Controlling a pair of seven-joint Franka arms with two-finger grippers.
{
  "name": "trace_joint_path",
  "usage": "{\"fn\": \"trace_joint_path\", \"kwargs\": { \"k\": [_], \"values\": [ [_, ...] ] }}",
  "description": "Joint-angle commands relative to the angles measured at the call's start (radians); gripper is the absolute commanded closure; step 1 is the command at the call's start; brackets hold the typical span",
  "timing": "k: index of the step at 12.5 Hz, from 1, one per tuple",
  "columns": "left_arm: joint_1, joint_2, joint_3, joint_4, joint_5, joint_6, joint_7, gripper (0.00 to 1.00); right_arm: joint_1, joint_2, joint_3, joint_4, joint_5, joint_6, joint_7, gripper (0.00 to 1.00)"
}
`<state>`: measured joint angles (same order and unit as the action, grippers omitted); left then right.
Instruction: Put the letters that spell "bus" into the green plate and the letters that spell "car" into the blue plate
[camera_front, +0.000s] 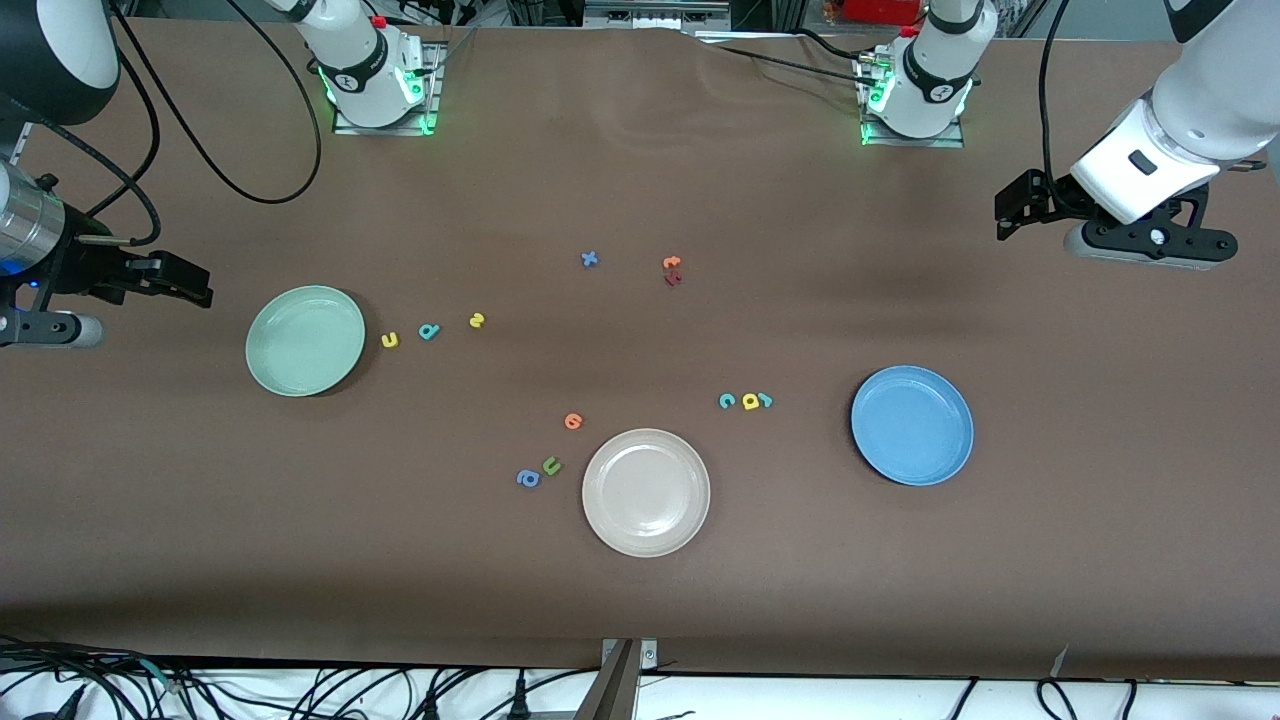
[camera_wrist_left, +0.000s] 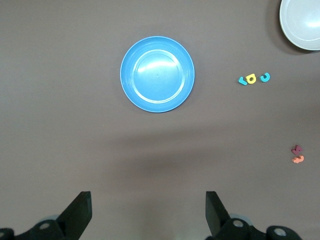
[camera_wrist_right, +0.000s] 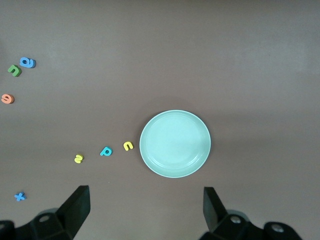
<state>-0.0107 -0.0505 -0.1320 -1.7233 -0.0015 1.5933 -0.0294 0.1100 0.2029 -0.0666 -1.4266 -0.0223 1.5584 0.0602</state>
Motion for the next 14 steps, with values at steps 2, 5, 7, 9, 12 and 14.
{"fn": "trace_joint_path", "kwargs": {
  "k": [2,5,7,9,12,14],
  "values": [
    [-0.003,0.009,-0.001,0.028,-0.003,-0.022,-0.001,0.0,0.005,0.003,-0.001,0.015,0.015,-0.02,0.007,0.0],
    [-0.003,0.009,-0.001,0.028,-0.003,-0.022,-0.001,0.0,0.005,0.003,-0.001,0.015,0.015,-0.02,0.007,0.0],
    [-0.003,0.009,-0.001,0.028,-0.003,-0.022,-0.001,0.0,0.005,0.003,-0.001,0.014,0.015,-0.02,0.001,0.0],
    [-0.003,0.009,-0.001,0.028,-0.003,-0.022,-0.001,0.0,0.005,0.003,-0.001,0.014,0.015,-0.02,0.003,0.0],
    [-0.003,0.009,-0.001,0.028,-0.003,-0.021,-0.003,0.0,0.007,0.001,0.013,0.014,0.016,-0.02,0.009,0.0],
    [-0.003,0.009,-0.001,0.028,-0.003,-0.022,-0.003,0.0,0.005,0.001,0.013,0.012,0.016,-0.02,0.009,0.0]
  ]
}}
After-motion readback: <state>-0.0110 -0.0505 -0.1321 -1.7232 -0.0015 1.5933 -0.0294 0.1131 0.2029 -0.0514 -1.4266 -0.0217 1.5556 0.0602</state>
